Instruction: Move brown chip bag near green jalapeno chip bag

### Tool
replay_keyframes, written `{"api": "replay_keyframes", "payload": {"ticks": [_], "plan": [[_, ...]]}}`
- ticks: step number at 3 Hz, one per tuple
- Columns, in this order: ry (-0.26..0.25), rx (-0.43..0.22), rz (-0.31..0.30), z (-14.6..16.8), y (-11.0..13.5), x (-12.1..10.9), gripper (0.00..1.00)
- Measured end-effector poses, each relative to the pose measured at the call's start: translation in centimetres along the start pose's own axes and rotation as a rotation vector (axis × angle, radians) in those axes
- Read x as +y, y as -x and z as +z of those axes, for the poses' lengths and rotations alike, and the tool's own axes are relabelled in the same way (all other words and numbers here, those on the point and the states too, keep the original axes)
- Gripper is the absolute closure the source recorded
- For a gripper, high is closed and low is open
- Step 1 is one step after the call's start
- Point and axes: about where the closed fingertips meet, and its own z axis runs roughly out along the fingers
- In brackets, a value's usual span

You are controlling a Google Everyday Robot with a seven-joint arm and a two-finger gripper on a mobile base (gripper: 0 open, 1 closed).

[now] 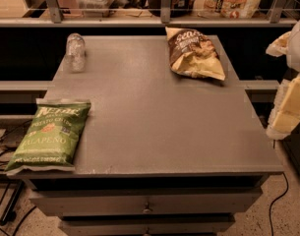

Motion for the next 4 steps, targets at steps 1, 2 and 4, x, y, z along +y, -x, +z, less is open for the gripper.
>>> {"api": "replay_keyframes", "payload": {"ticks": [1, 2, 4], "plan": [[0.0, 0.0, 0.0, 0.0, 0.0, 0.0, 0.0], [-0.014, -0.072, 0.039, -0.3, 0.2, -0.6, 0.0], [-0.111, -0.424, 0.241, 1.1, 0.9, -5.7, 0.0]]}}
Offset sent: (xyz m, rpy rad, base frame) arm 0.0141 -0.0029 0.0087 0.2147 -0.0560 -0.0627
